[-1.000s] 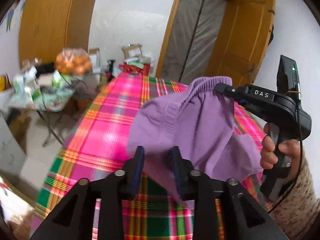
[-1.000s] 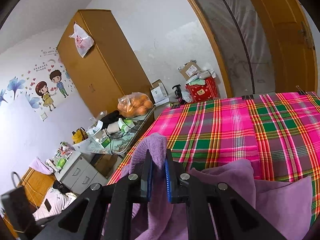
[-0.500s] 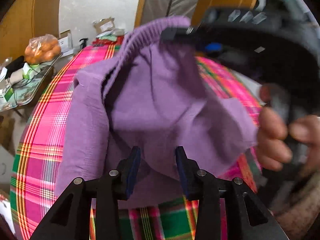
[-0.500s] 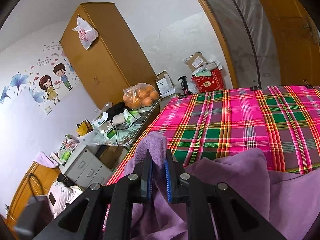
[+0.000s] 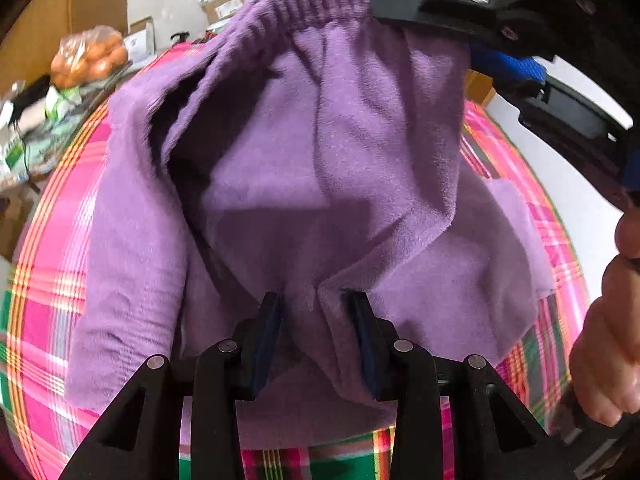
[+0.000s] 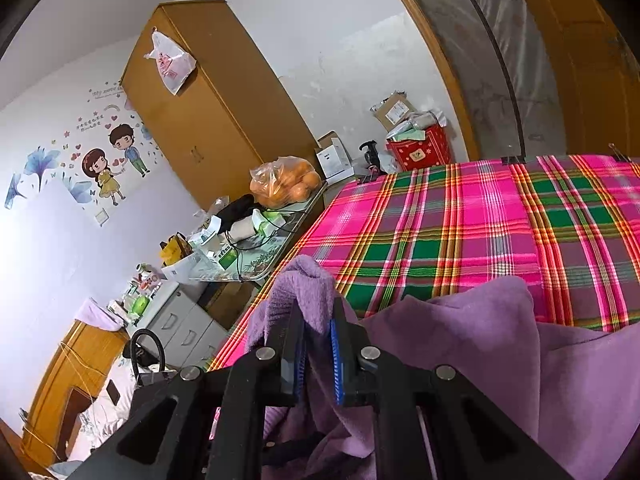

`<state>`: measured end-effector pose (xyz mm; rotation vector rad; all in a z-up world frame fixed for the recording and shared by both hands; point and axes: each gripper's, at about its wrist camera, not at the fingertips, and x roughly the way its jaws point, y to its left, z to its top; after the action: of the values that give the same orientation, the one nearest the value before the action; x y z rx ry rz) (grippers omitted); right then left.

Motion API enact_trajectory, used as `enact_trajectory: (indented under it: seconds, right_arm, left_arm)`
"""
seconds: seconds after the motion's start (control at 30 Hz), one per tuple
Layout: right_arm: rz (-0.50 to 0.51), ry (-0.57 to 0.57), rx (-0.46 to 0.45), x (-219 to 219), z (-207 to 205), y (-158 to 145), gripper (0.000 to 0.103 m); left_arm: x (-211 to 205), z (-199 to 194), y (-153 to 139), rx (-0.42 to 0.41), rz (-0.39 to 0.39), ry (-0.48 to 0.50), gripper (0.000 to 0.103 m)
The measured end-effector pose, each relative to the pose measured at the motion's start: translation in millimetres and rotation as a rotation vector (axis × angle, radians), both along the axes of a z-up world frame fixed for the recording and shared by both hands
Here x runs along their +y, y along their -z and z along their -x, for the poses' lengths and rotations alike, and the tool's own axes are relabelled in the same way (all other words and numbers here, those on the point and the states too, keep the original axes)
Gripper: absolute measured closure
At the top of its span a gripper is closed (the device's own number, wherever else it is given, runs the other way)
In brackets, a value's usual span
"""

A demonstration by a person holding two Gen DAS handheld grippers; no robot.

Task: Fold clothes
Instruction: 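Lift the lilac pants off the bed with both grippers, unfolding them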

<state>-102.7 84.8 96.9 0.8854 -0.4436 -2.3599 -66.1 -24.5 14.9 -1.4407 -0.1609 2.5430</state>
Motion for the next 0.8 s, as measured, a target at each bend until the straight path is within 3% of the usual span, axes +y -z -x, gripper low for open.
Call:
enact_trajectory:
  seconds: [0.17,0.3,0.43,0.8]
  right_arm:
    - [0.011,0.012,-0.009,7.4,0.2,-0.1,0.091]
    - [0.024,0.030,-0.018,13.5,1.3,-1.1,0.091]
    - [0.022,0.027,-0.020,13.1,1.5,0.5,0.091]
    - [0.023,0.020,-0.042,13.9,-0.6,9.8,0.090]
  left_arm:
    - [9.6,-3.9,-1.9,-0.009,0.089,0.019,0.065]
    - [11.6,-10.4,-1.1,-0.024,0.074,0.056,0.065]
    - [4.0,-18.2,-2.5,-0.078,-0.016,0.052,0.064]
    - [7.7,-12.8,-1.3,-0.037,0.061,0.045,0.063]
